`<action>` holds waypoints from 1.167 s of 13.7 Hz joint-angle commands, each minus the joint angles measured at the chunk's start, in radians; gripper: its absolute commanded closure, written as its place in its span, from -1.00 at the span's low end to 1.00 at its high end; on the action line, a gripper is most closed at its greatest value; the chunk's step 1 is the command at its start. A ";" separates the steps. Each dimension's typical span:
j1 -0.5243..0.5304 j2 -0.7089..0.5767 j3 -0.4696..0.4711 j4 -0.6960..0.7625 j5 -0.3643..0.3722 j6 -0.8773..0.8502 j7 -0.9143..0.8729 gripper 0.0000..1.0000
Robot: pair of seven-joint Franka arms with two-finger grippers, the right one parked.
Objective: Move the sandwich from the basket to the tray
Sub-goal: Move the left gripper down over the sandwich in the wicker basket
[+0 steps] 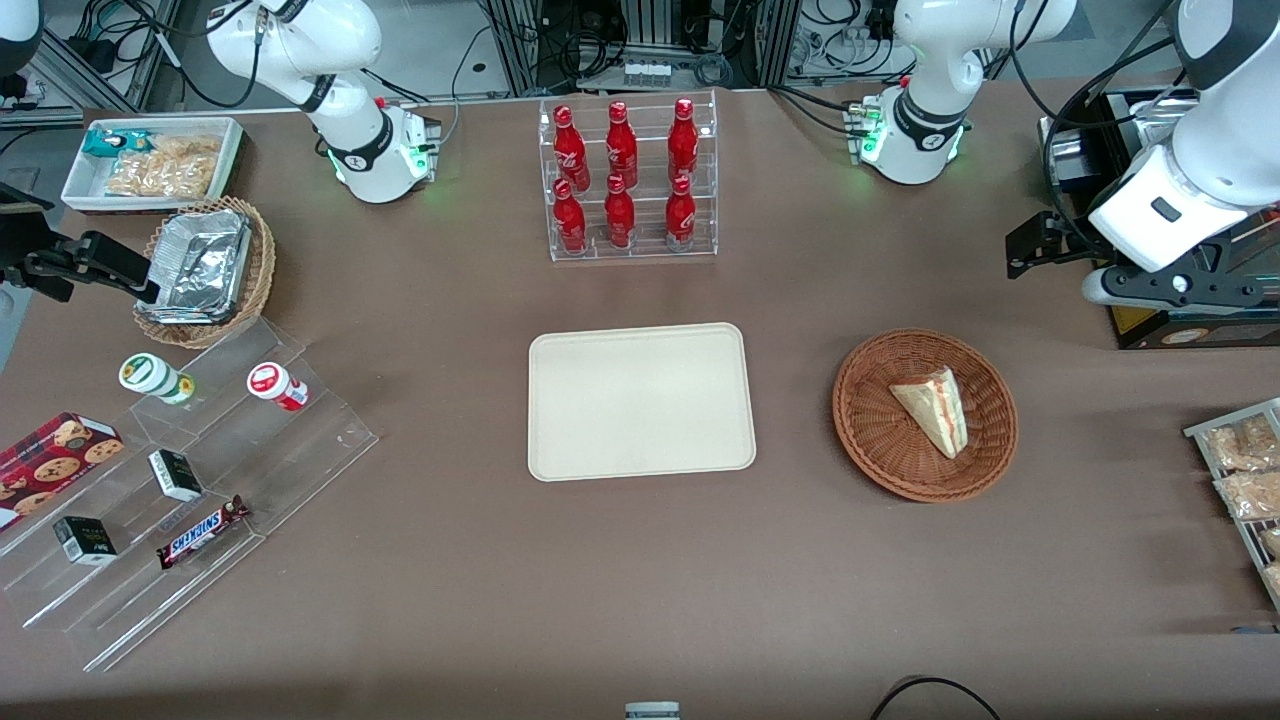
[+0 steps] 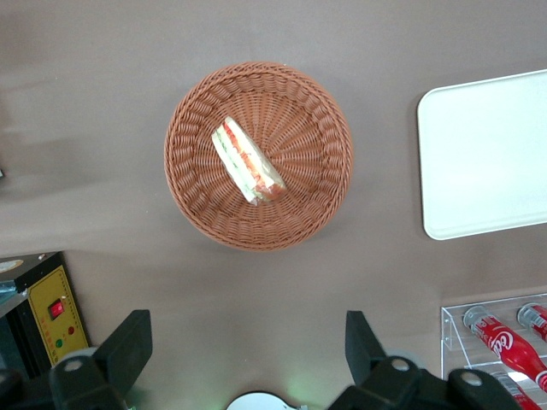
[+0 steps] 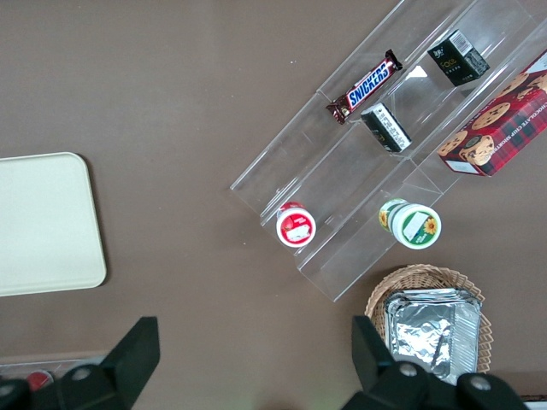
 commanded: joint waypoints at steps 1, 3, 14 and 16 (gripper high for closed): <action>0.000 0.006 0.004 -0.008 -0.015 0.020 0.012 -1.00; 0.005 0.009 0.006 -0.063 -0.005 0.061 0.015 -1.00; 0.006 0.036 0.006 -0.597 0.002 0.730 -0.001 -1.00; 0.008 0.056 0.006 -0.616 -0.001 0.767 -0.072 -1.00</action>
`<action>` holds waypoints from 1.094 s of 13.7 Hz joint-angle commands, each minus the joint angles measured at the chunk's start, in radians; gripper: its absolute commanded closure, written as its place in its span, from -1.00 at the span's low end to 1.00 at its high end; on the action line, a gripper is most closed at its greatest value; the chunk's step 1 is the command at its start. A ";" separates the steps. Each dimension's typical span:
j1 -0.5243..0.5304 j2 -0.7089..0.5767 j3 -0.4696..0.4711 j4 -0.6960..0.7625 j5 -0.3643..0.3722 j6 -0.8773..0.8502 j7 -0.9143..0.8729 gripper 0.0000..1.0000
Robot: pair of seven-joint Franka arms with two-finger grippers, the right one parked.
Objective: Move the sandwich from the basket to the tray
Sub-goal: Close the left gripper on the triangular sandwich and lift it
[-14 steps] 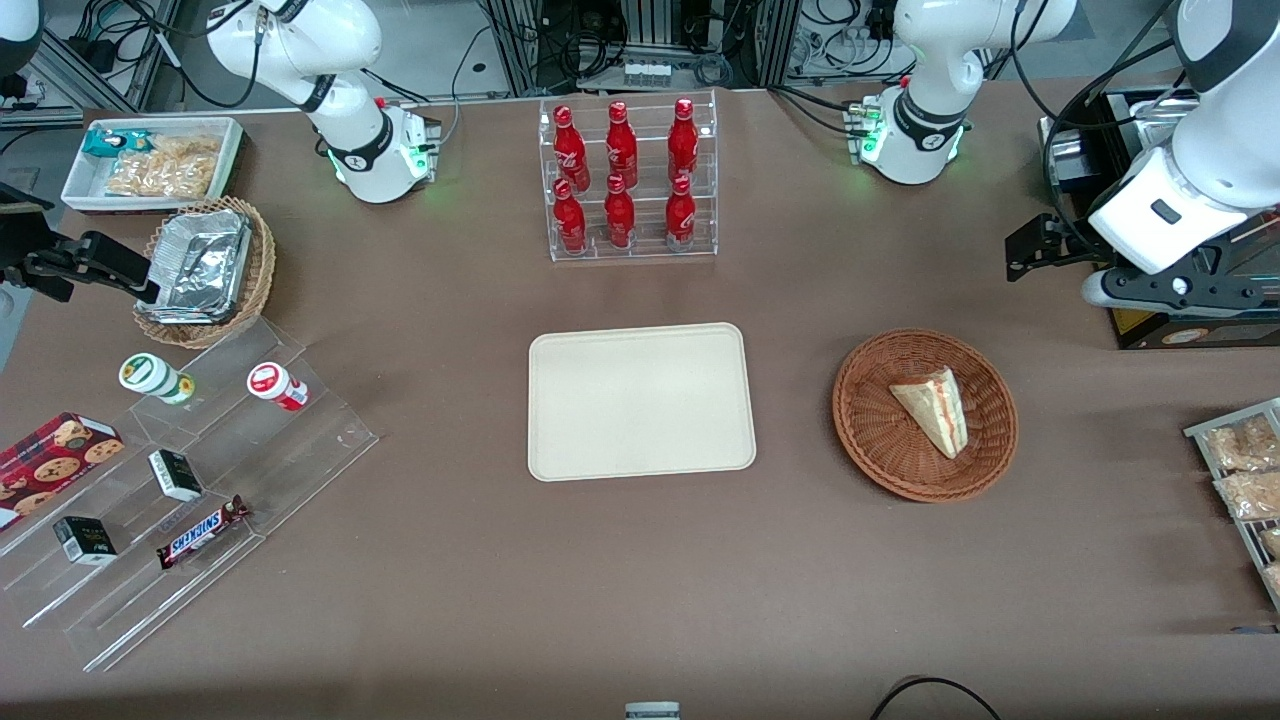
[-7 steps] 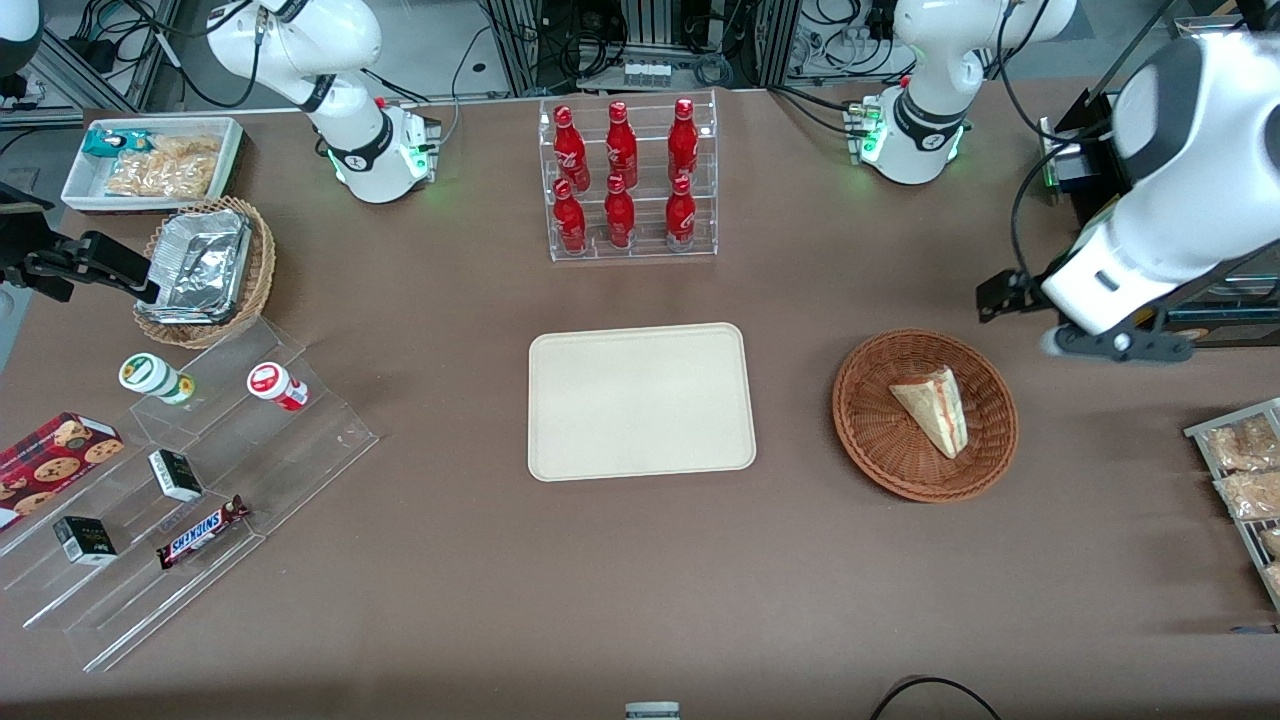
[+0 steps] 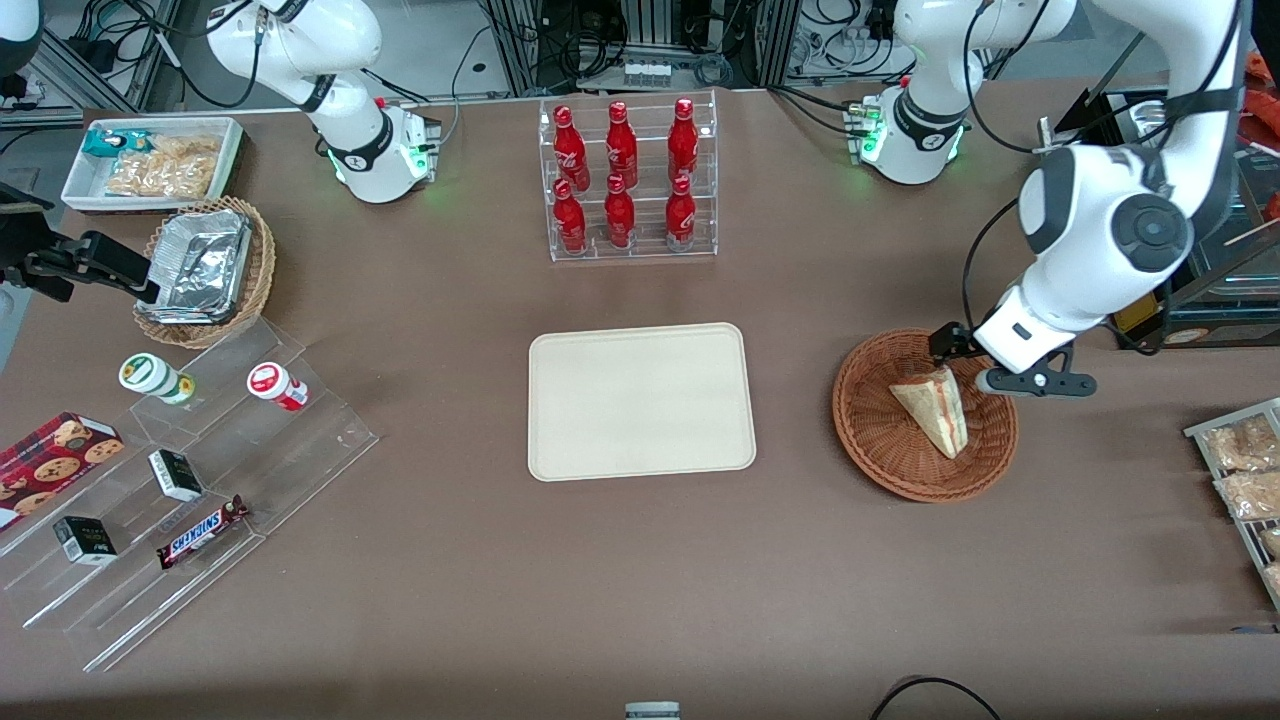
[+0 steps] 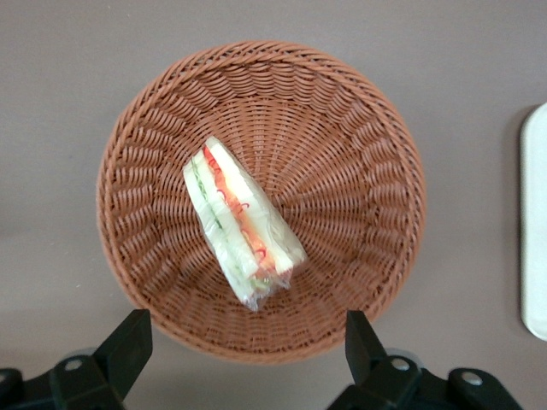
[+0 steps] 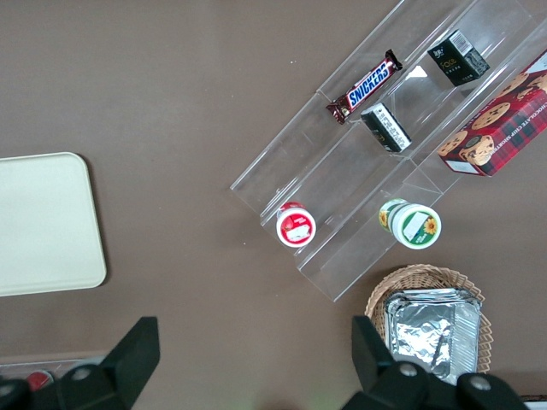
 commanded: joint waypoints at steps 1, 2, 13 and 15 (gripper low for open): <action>0.005 0.003 -0.001 -0.032 -0.001 0.043 -0.140 -1.00; 0.004 0.019 -0.001 -0.032 -0.001 0.064 -0.247 -1.00; 0.013 0.206 0.000 -0.021 -0.015 0.199 -0.650 -1.00; 0.013 0.235 0.000 -0.020 -0.015 0.224 -0.652 -0.66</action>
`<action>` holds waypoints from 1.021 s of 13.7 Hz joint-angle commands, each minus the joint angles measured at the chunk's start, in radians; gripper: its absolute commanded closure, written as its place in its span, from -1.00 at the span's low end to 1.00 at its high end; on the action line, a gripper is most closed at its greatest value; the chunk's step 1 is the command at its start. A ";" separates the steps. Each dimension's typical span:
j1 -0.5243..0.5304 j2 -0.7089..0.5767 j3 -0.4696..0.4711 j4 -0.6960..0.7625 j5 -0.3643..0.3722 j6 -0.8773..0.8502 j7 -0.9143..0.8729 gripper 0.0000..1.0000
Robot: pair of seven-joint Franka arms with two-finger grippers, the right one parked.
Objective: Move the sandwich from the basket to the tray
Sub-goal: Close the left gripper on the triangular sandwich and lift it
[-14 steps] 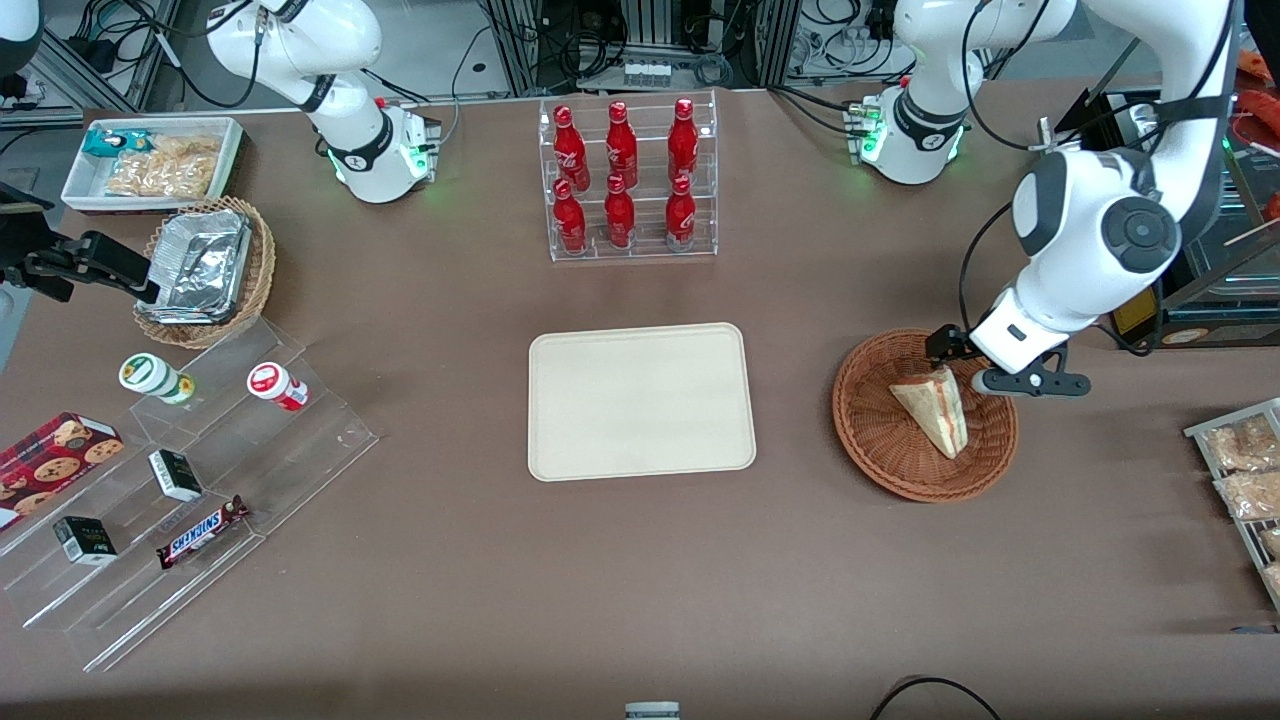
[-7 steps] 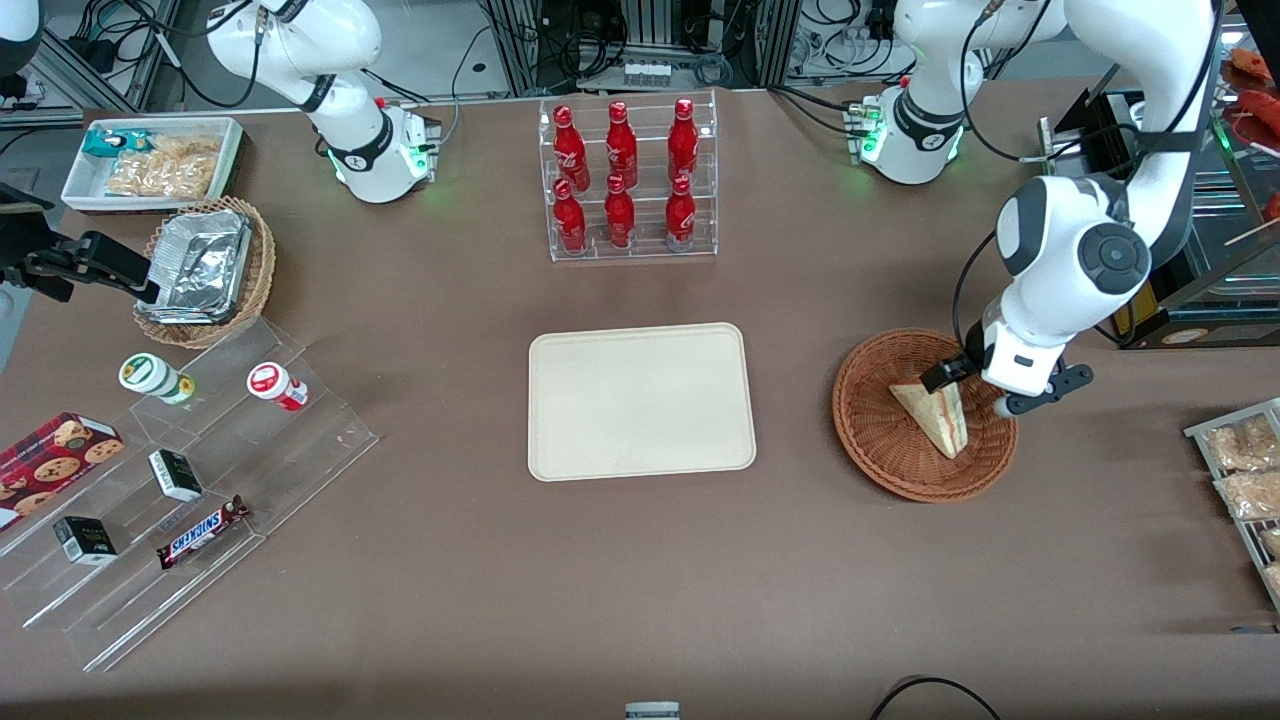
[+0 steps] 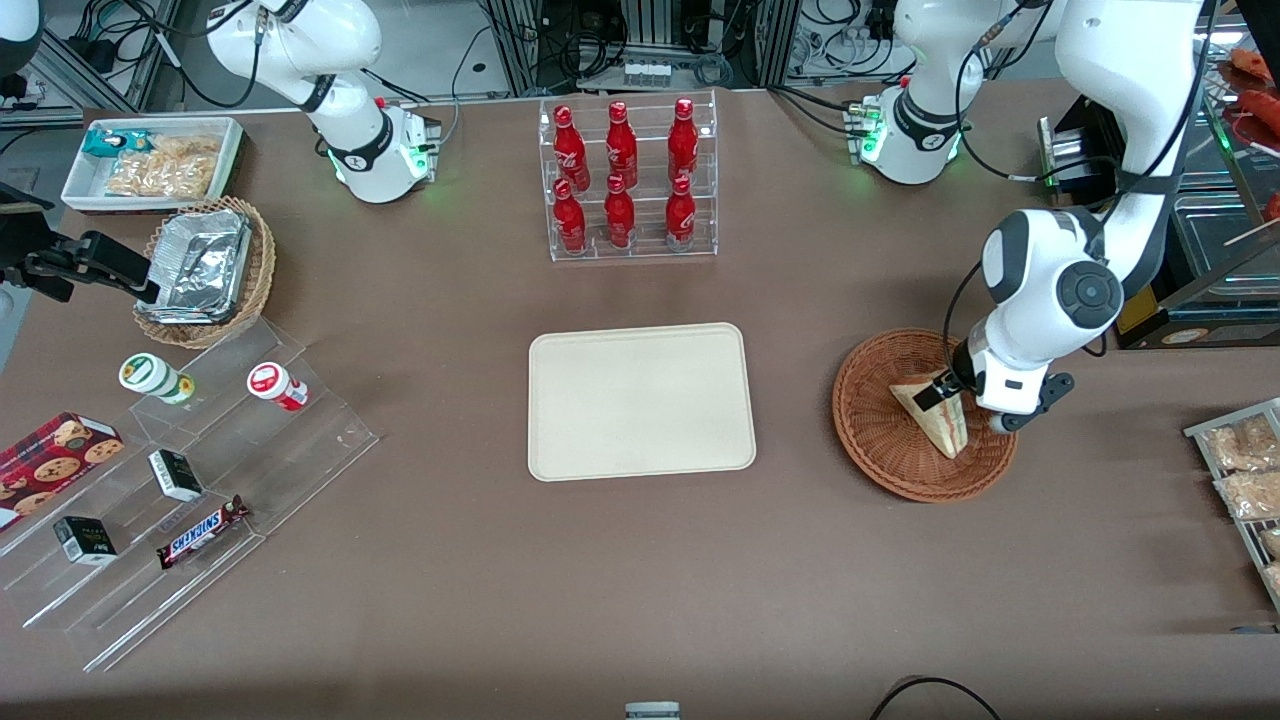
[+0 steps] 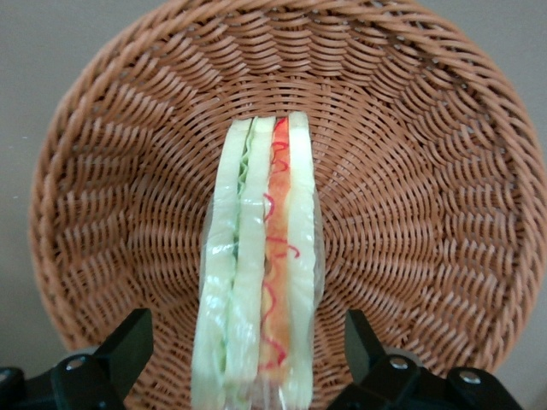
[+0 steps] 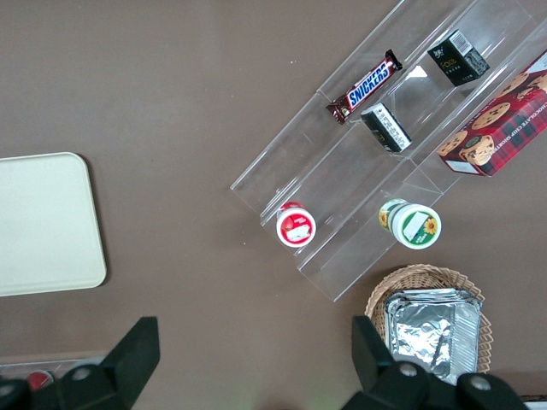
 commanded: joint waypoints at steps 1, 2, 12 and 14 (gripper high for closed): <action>0.004 0.032 -0.003 0.017 -0.013 0.022 -0.028 -0.02; 0.004 0.032 -0.003 0.023 -0.013 0.016 -0.050 0.64; -0.097 0.035 -0.034 0.268 0.004 -0.303 0.297 0.88; -0.178 0.080 -0.034 0.322 0.001 -0.305 0.260 0.89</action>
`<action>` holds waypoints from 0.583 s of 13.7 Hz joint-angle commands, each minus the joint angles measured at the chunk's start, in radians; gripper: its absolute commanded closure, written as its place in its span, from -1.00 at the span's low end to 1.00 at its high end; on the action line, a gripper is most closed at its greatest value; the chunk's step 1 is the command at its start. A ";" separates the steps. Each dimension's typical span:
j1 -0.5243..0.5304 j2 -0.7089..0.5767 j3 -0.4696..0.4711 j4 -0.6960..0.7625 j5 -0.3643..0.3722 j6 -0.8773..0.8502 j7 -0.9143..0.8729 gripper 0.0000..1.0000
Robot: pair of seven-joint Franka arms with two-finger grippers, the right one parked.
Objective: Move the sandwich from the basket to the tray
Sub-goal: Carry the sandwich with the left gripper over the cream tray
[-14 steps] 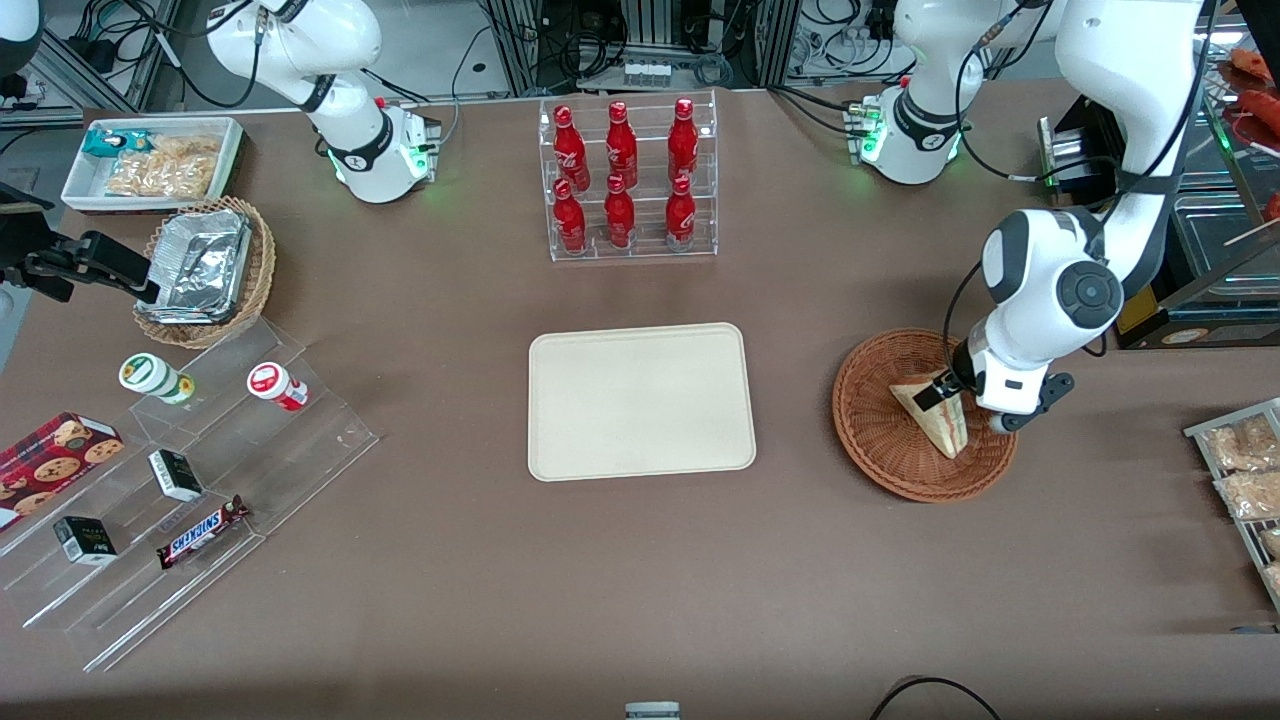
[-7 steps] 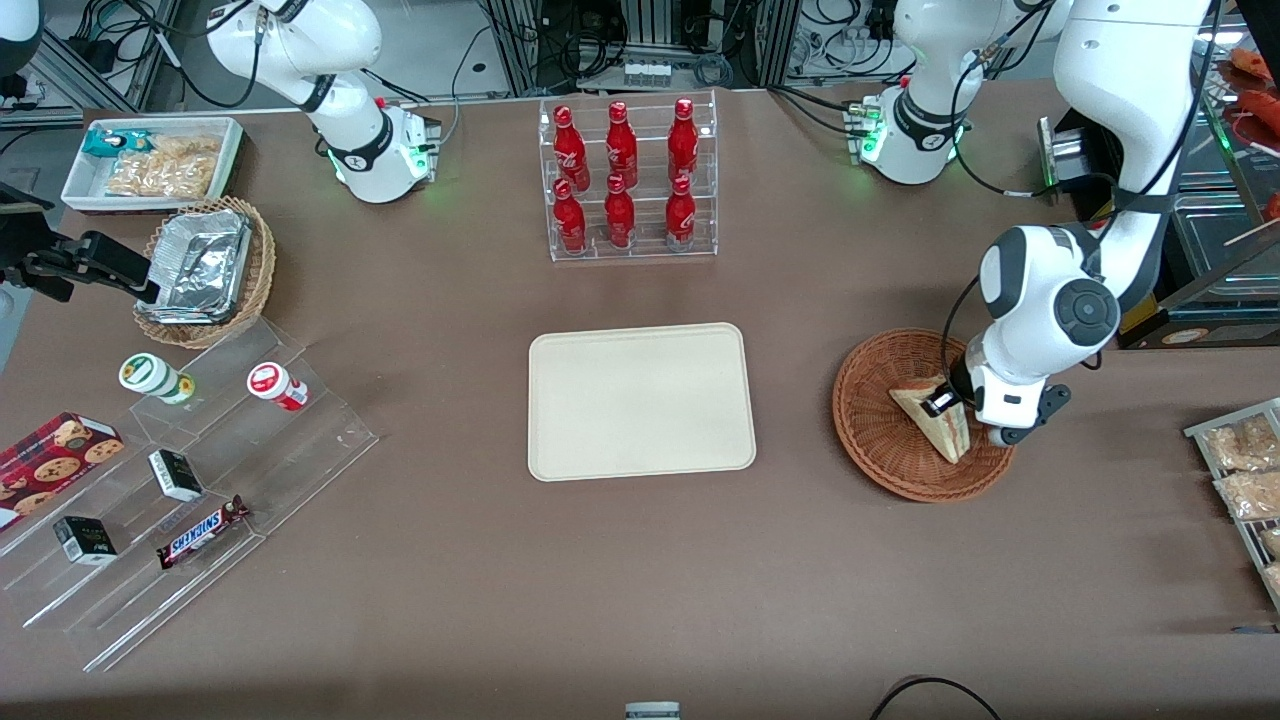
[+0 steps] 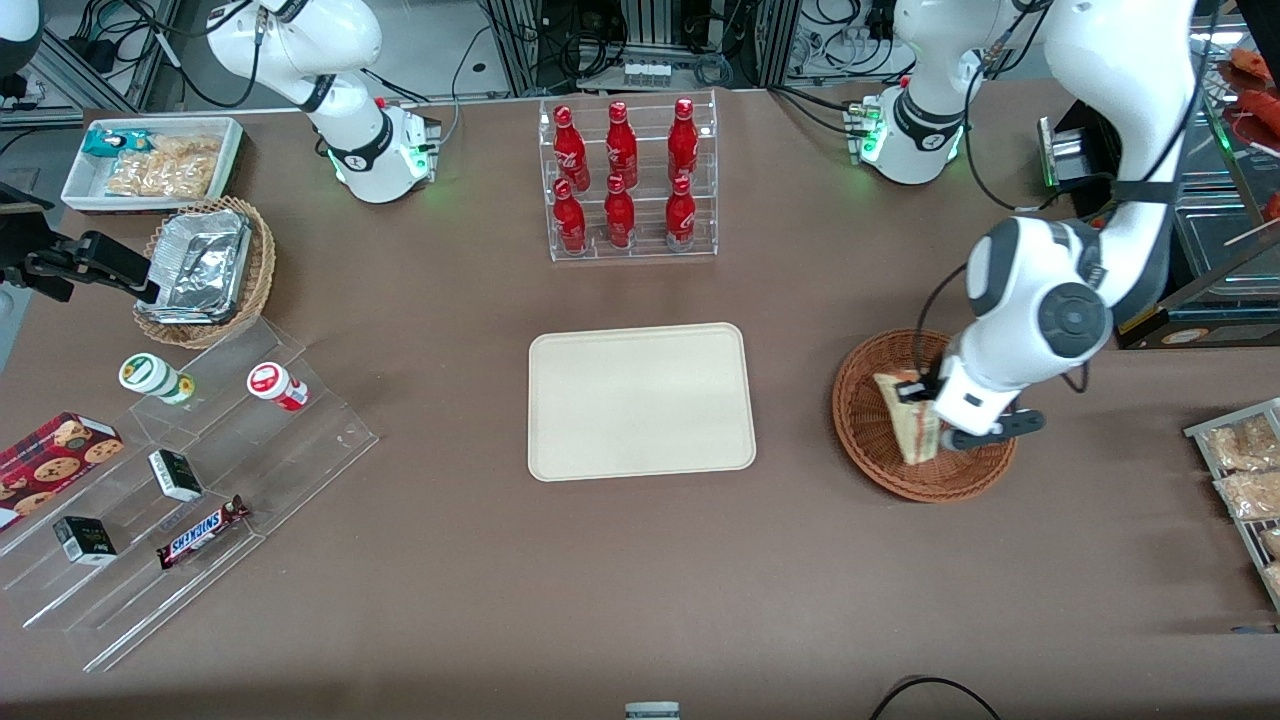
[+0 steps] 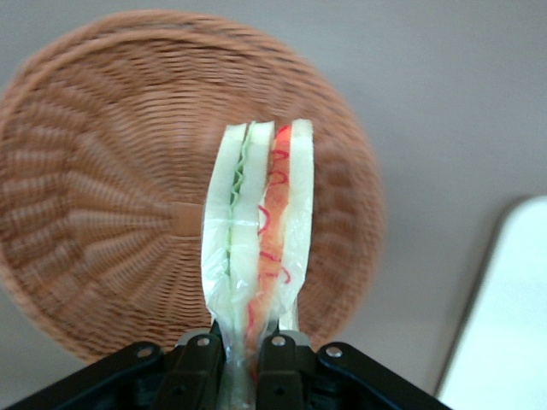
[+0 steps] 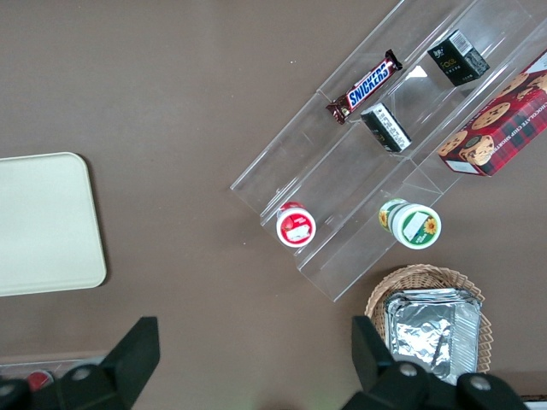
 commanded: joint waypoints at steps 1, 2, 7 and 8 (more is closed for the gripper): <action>-0.108 0.068 0.005 0.099 0.003 -0.034 -0.045 0.91; -0.147 0.083 0.005 0.123 0.003 -0.050 -0.070 0.92; -0.317 0.192 0.003 0.273 -0.009 -0.085 -0.237 0.94; -0.354 0.217 0.003 0.300 -0.011 -0.080 -0.271 0.94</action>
